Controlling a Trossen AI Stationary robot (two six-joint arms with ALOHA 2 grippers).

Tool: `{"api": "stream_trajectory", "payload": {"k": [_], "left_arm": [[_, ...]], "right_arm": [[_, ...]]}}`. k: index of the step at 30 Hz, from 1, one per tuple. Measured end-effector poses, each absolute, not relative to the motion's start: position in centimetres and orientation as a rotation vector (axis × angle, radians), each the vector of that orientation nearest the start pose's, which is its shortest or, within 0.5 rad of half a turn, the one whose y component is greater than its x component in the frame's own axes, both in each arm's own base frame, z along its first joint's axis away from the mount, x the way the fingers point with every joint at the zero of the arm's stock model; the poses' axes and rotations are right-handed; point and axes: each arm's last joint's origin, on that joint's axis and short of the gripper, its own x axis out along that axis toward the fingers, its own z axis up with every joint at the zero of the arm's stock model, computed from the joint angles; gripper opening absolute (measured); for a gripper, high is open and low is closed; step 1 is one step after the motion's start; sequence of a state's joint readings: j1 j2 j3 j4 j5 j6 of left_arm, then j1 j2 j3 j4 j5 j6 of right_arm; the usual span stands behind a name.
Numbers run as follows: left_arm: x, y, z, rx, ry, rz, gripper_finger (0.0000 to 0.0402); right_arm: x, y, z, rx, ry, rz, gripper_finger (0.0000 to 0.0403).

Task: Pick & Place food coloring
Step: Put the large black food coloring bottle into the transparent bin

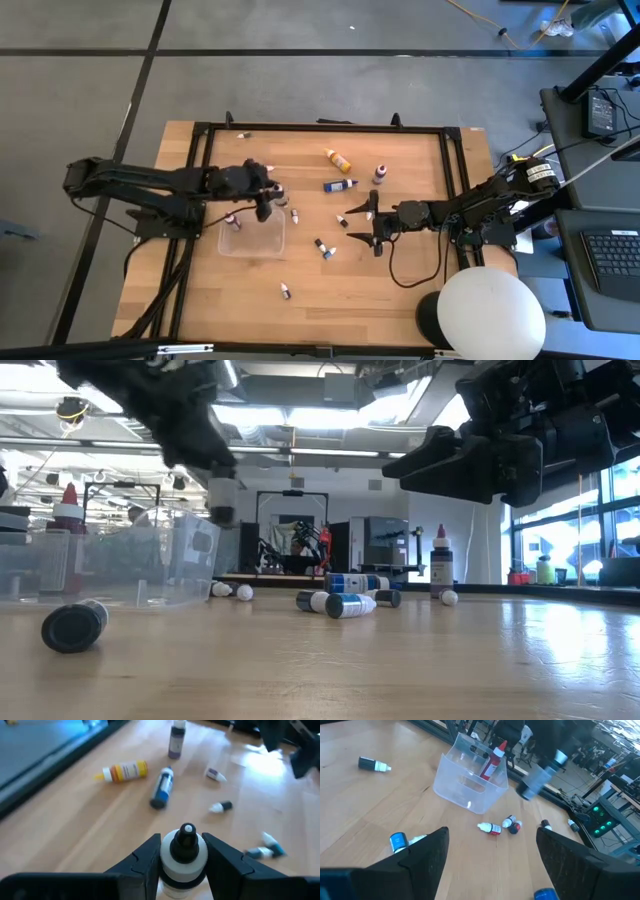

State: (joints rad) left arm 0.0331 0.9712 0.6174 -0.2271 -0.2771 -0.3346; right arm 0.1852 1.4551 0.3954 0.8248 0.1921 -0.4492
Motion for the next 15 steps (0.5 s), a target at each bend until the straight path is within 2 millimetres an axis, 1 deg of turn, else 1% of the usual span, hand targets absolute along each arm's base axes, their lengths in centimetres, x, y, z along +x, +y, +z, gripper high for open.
{"api": "stream_trajectory", "payload": {"k": [3, 7, 11, 15], "left_arm": [[19.1, 0.0, 24.4, -0.293, 0.530, 0.367, 0.0118], [18.4, -2.0, 24.5, -0.307, 0.532, 0.333, 0.0119], [17.7, -3.5, 24.1, -0.288, 0.560, 0.354, 0.0122], [16.8, -4.5, 23.5, -0.256, 0.604, 0.397, 0.0118]], "right_arm": [[25.2, 4.2, 15.9, -0.491, 0.228, 0.045, 0.0302], [25.2, 4.2, 15.9, -0.491, 0.228, 0.045, 0.0302], [25.2, 4.2, 15.9, -0.491, 0.226, 0.044, 0.0302], [25.2, 4.2, 16.0, -0.490, 0.223, 0.044, 0.0302]]}}
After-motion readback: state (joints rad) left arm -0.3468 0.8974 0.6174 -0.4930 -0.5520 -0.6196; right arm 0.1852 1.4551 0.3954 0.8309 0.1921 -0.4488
